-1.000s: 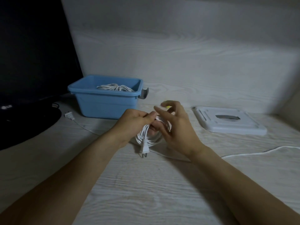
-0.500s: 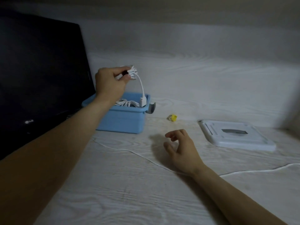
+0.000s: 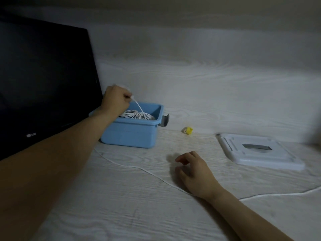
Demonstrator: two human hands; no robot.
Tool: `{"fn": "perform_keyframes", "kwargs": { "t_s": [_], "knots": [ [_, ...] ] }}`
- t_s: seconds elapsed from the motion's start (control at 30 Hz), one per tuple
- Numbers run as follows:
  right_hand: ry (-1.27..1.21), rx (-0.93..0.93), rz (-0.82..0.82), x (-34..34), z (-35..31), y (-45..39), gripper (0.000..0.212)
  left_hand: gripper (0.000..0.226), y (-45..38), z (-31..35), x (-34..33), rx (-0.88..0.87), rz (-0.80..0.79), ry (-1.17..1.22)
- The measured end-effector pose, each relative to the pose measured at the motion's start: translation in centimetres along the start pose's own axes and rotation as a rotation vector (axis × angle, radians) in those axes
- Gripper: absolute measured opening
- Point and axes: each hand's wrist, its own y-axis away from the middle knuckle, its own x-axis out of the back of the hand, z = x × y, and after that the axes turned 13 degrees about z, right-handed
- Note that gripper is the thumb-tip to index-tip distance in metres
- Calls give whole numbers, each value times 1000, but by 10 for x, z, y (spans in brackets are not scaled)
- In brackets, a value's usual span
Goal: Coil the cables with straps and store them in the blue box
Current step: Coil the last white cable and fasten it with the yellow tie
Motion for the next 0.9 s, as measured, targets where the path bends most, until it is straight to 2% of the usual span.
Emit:
{"fn": "perform_keyframes", "kwargs": {
  "t_s": [0.07, 0.13, 0.27, 0.47, 0.6, 0.67, 0.73, 0.77, 0.83, 0.9],
  "knots": [
    [5, -6, -14, -1, 1, 0, 22, 20, 4, -6, -4, 116, -223, -82],
    [9, -14, -33, -2, 1, 0, 23, 21, 1, -7, -5, 178, -327, -103],
    [17, -24, -55, 0, -2, 1, 29, 19, -13, -11, -9, 248, -390, -151],
    [35, -21, -83, 4, -2, 1, 29, 35, -18, -10, -27, 318, -484, -270],
    [41, -1, -103, 5, -1, 1, 27, 27, -11, -11, -26, 332, -413, -160],
    [55, 2, -103, 4, -2, 0, 37, 31, -6, -6, -19, 246, -198, -49],
    [77, 16, -106, 6, -6, -1, 50, 32, 8, 12, -8, 80, 89, 82],
    [89, 38, -120, 7, -8, -1, 54, 31, 21, 24, -2, 3, 171, 147],
    [139, 112, -181, 9, -11, 2, 60, 25, 55, 49, 8, -97, 158, 294],
    [173, 191, -230, 9, -14, 3, 55, 21, 92, 65, 9, -162, 17, 387]
  ]
}}
